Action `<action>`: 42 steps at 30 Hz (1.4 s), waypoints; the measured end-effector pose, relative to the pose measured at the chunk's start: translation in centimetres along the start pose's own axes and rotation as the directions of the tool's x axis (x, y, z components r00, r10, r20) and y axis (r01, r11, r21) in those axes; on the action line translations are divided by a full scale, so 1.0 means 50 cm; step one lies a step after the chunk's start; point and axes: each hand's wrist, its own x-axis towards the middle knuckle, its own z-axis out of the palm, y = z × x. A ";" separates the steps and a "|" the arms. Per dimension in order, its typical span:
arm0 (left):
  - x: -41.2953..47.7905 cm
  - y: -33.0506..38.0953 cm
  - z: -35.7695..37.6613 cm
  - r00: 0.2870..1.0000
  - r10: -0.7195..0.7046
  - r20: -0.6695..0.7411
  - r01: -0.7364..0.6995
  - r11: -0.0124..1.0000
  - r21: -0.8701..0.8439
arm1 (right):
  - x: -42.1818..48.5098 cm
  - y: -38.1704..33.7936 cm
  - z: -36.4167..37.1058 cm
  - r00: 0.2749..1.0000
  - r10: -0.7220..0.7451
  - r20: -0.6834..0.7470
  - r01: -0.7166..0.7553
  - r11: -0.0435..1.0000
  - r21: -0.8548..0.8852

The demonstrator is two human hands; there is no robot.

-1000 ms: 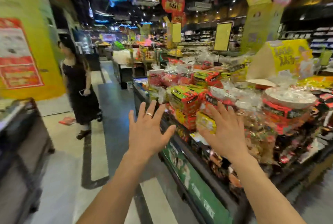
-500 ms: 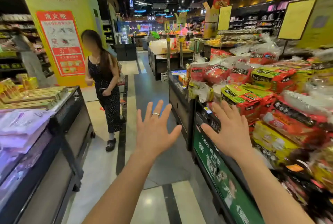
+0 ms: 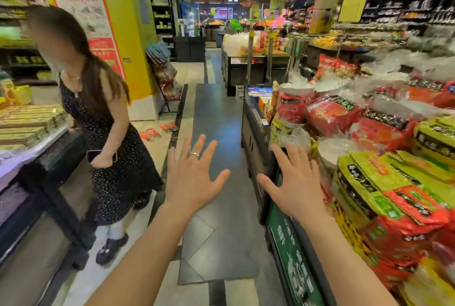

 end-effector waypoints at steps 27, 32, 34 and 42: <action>1.082 -0.407 0.512 0.978 -0.190 0.084 0.196 0.978 -0.066 | 1.191 -0.070 0.567 0.998 -0.043 0.039 0.037 0.987 0.157; 1.279 -0.507 0.614 0.953 -0.284 0.106 0.283 0.959 0.023 | 1.440 -0.106 0.720 0.988 -0.130 0.088 0.113 0.977 0.179; 1.369 -0.549 0.650 0.940 -0.326 0.097 0.324 0.945 0.038 | 1.551 -0.123 0.784 0.979 -0.177 0.105 0.157 0.971 0.178; 1.706 -0.708 0.761 0.867 -0.493 0.072 0.484 0.868 0.109 | 1.976 -0.215 0.958 0.920 -0.351 0.175 0.302 0.919 0.254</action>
